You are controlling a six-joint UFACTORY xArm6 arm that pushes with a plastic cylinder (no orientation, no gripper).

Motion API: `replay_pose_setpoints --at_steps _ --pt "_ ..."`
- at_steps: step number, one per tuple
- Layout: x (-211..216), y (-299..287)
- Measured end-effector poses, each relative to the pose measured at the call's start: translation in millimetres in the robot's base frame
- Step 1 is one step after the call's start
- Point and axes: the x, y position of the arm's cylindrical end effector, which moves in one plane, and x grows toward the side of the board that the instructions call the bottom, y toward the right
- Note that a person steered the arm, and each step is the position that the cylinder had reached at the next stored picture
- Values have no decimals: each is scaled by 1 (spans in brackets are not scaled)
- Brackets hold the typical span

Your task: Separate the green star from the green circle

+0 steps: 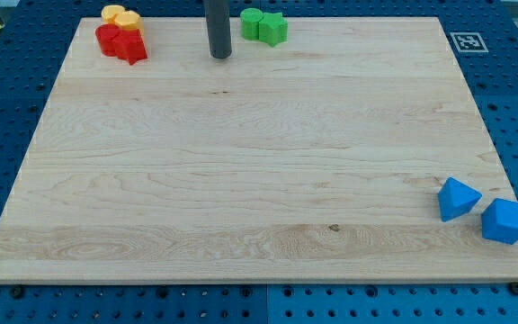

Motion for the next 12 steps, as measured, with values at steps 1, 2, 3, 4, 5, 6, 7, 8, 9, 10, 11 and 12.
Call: replay_pose_setpoints --at_steps 1,2,3,4,5,6,7,8,9,10,11,12 --pt "-15 -11" --pt "-25 -17" --pt "-37 -17" --pt "-60 -17" --pt "-78 -17" --pt "-79 -1" --pt "-77 31" --pt "-56 60" --pt "-37 86" --pt "-36 124" --pt "-33 161" --pt "-8 181"
